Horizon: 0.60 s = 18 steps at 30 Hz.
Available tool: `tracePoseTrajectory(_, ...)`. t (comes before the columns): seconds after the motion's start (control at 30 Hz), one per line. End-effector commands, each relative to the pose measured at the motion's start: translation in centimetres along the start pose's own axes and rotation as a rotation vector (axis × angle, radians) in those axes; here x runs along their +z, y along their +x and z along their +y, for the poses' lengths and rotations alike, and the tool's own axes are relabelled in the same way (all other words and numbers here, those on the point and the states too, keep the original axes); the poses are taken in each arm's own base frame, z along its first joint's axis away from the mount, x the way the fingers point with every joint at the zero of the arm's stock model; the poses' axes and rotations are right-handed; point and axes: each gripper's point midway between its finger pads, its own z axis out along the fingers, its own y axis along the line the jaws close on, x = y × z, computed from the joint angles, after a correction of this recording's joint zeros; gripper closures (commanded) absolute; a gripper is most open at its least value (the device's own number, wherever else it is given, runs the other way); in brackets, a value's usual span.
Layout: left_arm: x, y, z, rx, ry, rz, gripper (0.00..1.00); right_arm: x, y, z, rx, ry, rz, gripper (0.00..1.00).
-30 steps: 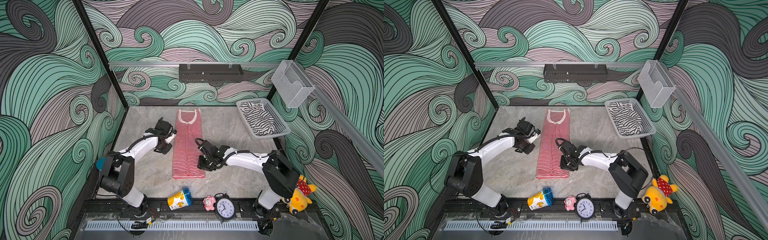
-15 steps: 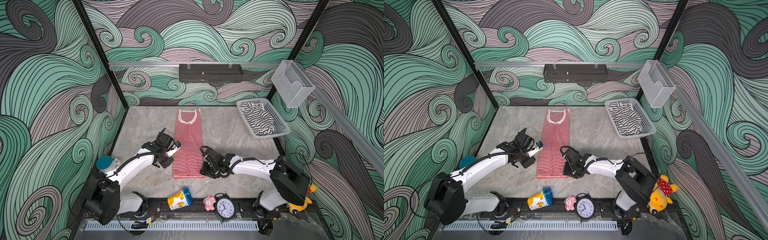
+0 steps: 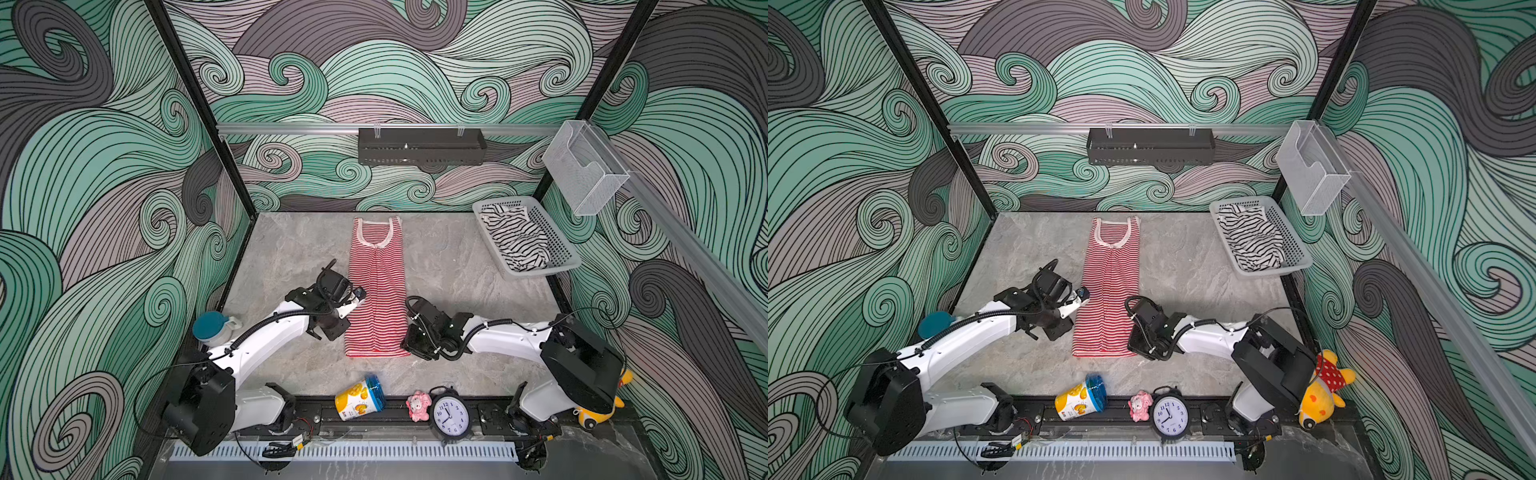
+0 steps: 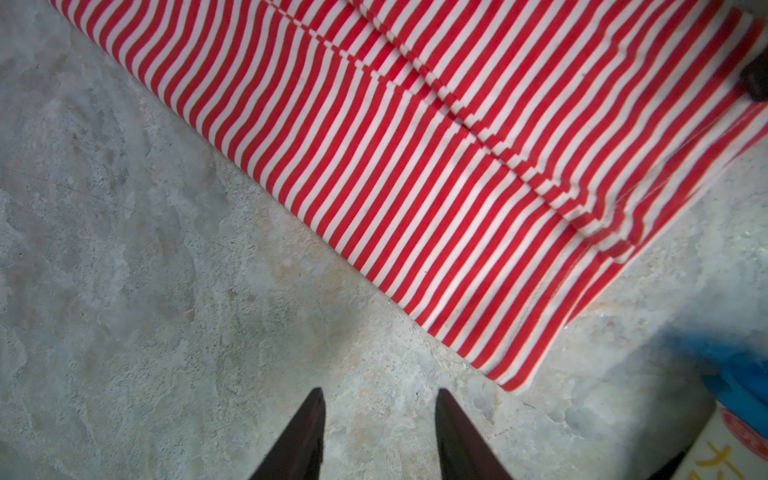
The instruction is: Fold and stack the tank tops
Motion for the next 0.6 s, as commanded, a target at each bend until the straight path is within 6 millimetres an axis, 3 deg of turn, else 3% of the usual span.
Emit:
tracePoseTrajectory(0.0, -0.3, -0.1, -0.8, 0.019, 0.025, -0.013, 0.54, -0.2, 0.3, -1.6, 0.06, 0.026, -0.014, 0.61)
tracePoseTrajectory(0.37, 0.3, 0.0, -1.4, 0.043, 0.035, 0.008, 0.54, 1.0, 0.4, -1.3, 0.072, 0.004, 0.002, 0.68)
tracePoseTrajectory(0.57, 0.7, 0.6, -1.7, 0.054, 0.037, 0.025, 0.54, 0.7, 0.3, -1.3, 0.058, 0.001, -0.009, 0.85)
